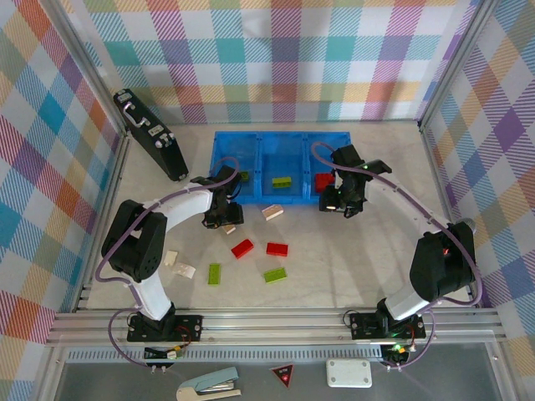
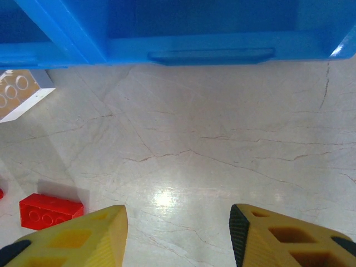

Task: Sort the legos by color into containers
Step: Pick up the lego from the container.

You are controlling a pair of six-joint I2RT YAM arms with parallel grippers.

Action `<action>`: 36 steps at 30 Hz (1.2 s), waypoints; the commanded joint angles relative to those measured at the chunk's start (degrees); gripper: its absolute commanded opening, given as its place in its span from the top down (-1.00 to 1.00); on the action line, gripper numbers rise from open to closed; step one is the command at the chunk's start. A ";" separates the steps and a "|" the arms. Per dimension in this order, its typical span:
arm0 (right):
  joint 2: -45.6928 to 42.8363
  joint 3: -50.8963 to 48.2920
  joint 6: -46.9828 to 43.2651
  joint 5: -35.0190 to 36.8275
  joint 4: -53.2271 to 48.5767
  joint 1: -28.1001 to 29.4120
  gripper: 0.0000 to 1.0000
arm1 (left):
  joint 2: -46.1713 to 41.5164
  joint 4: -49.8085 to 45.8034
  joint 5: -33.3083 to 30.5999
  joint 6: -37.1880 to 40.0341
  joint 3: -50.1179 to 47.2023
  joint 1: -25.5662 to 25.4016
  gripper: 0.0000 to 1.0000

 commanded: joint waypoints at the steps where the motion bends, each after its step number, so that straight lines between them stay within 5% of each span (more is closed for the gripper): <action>1: -0.56 2.54 -1.10 -1.12 -0.58 1.00 -0.05 | 0.00 0.01 0.83 -0.66 -0.10 -0.55 -0.26; 19: 23.37 33.22 3.01 5.04 -6.33 11.49 -0.20 | -8.73 -1.04 0.48 -0.09 -5.12 1.58 -0.30; 36: 44.09 52.05 7.22 14.80 -4.81 12.96 -0.48 | -16.59 -1.82 1.66 1.87 -10.46 6.33 -0.31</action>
